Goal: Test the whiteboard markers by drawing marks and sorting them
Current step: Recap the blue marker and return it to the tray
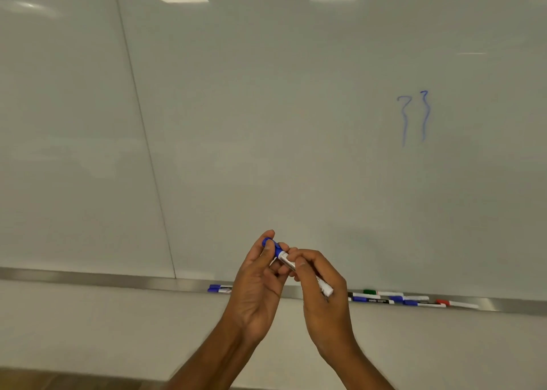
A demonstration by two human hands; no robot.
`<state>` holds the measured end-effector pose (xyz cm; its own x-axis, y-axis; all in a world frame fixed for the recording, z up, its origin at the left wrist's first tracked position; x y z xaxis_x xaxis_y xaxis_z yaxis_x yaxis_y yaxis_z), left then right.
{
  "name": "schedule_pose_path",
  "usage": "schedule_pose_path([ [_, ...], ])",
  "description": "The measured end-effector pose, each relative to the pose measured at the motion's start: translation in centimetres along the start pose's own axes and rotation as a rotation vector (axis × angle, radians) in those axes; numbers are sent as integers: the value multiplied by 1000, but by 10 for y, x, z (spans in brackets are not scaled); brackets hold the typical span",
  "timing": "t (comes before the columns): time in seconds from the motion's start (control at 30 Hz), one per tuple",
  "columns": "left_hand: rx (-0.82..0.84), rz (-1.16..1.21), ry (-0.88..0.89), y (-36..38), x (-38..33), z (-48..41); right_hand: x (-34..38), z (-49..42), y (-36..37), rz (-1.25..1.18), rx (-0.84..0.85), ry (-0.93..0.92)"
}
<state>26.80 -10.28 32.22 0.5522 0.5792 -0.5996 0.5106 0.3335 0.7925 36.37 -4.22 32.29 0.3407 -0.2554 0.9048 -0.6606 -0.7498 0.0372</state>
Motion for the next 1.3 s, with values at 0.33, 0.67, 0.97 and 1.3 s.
schedule_pose_path([
  [0.33, -119, -115, 49, -39, -6, 37, -14, 43, 19, 19, 1, 214],
  [0.67, -259, -136, 96, -23, 43, 40, -26, 52, -1, 268, -120, 207],
  [0.97, -329, -140, 76, -40, 56, 52, -46, 60, 1, 105, -142, 416],
  [1.3, -282, -218, 31, -71, 51, 62, -65, 74, 8, 189, -27, 331],
])
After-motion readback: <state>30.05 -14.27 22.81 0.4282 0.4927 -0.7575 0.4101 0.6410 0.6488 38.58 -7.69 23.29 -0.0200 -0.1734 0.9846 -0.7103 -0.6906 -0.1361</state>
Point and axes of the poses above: each hand's wrist, its own z-axis away from the middle knuckle, its own y-axis out of the palm, x = y × z, the point moved 1 cm from there along -z, towards the middle knuckle, and after that the axes turned 6 degrees about x, right-handed, at the moved point
